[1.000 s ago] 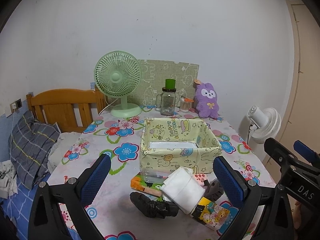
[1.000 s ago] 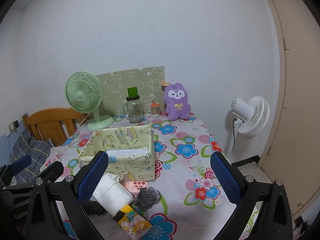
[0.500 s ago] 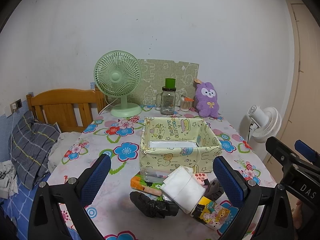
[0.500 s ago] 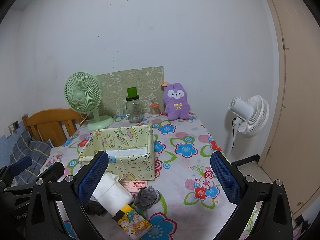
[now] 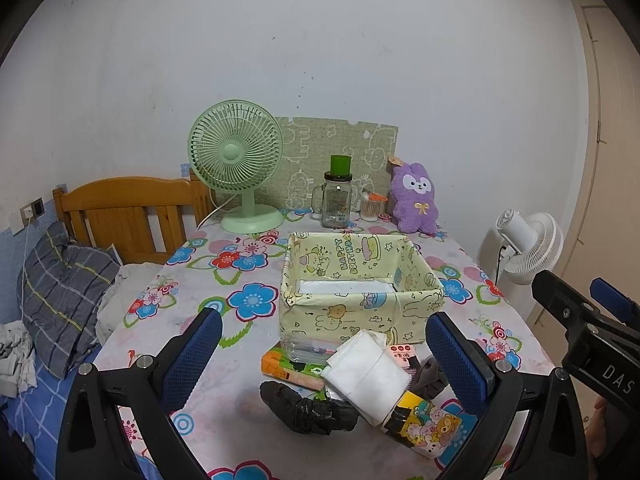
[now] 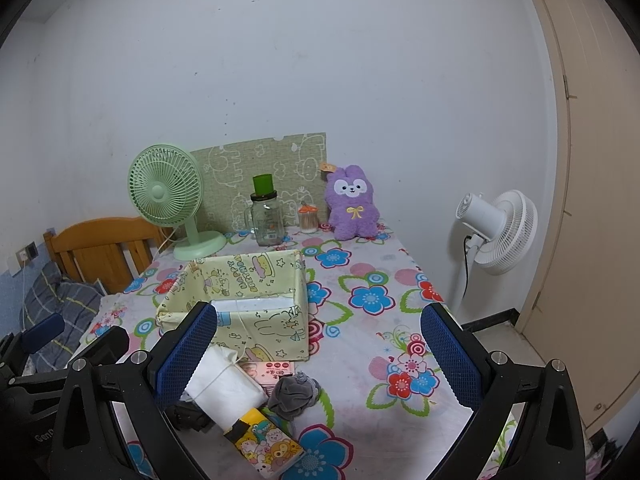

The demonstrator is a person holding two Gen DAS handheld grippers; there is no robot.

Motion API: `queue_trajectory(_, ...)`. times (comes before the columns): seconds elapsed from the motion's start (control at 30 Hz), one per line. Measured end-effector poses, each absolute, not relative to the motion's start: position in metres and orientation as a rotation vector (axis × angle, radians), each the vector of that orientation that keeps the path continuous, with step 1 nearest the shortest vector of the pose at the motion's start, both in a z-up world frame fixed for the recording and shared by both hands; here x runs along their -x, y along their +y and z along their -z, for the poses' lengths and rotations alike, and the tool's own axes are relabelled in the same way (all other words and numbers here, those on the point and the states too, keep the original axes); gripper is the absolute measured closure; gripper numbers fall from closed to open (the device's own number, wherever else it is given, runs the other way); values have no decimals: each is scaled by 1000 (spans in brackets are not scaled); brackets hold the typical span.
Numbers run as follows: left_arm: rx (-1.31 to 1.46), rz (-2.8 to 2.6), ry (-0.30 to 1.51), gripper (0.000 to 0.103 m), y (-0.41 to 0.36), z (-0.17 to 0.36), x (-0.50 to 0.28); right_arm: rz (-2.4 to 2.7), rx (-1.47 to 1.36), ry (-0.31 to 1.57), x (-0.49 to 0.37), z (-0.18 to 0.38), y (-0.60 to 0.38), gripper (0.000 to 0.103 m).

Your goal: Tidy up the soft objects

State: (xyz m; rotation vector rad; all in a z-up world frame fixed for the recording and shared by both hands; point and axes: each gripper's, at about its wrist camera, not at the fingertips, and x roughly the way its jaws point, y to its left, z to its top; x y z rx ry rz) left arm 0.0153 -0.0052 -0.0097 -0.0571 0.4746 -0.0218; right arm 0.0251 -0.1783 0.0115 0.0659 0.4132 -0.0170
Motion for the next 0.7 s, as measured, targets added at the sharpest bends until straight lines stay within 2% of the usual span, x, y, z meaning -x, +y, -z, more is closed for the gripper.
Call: queue_trajectory(0.7,42,43,508,4,-9,21,-17,15,-76,433,-26,-4,-176,0)
